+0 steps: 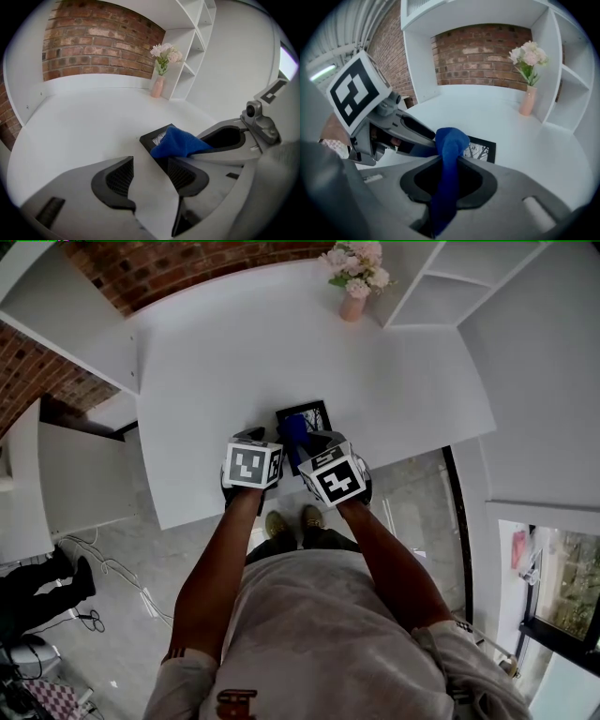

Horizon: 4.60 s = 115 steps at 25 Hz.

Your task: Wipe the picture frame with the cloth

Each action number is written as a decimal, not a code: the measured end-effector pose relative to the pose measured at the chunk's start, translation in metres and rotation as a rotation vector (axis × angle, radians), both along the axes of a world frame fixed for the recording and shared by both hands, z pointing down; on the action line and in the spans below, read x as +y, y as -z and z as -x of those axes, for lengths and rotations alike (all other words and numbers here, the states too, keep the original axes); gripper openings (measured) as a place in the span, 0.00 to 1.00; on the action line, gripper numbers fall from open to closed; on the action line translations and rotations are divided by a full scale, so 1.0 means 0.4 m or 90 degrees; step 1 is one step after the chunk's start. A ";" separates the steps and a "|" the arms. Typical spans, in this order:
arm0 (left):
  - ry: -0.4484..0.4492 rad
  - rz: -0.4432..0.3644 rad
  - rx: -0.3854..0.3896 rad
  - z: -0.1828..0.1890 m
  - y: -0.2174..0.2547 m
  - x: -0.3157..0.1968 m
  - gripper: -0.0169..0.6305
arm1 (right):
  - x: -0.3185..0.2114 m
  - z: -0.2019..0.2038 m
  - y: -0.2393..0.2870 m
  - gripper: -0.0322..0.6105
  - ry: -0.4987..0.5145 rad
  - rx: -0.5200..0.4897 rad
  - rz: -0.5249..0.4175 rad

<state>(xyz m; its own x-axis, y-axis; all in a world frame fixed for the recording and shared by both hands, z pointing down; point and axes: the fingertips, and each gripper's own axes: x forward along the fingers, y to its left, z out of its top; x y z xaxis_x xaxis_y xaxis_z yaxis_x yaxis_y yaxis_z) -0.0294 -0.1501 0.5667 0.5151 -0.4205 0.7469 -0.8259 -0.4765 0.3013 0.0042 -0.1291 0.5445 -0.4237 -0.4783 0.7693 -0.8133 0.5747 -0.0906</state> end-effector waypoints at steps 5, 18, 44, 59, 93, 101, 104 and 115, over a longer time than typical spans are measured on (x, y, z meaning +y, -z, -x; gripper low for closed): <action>0.000 -0.002 0.002 0.001 0.001 0.000 0.37 | -0.008 -0.045 -0.015 0.17 0.005 0.048 -0.007; -0.001 -0.001 0.007 0.003 0.001 0.000 0.37 | -0.028 -0.232 -0.008 0.17 -0.087 0.080 -0.010; -0.004 -0.002 0.014 0.002 0.001 0.004 0.37 | 0.148 0.000 -0.009 0.17 0.057 0.031 0.034; -0.008 -0.005 0.012 0.001 0.000 0.001 0.37 | 0.109 -0.217 0.000 0.17 -0.055 0.063 0.024; -0.035 -0.415 0.316 -0.021 0.585 0.052 0.13 | 0.009 -0.094 0.562 0.17 -0.004 -0.348 -0.418; -0.035 -0.498 0.317 0.000 0.691 0.089 0.03 | 0.050 -0.071 0.640 0.17 0.024 -0.387 -0.481; -0.040 -0.509 0.314 0.000 0.704 0.099 0.03 | 0.064 -0.066 0.652 0.17 0.026 -0.396 -0.492; -0.053 -0.515 0.327 -0.013 0.715 0.112 0.03 | 0.080 -0.077 0.666 0.16 0.028 -0.385 -0.513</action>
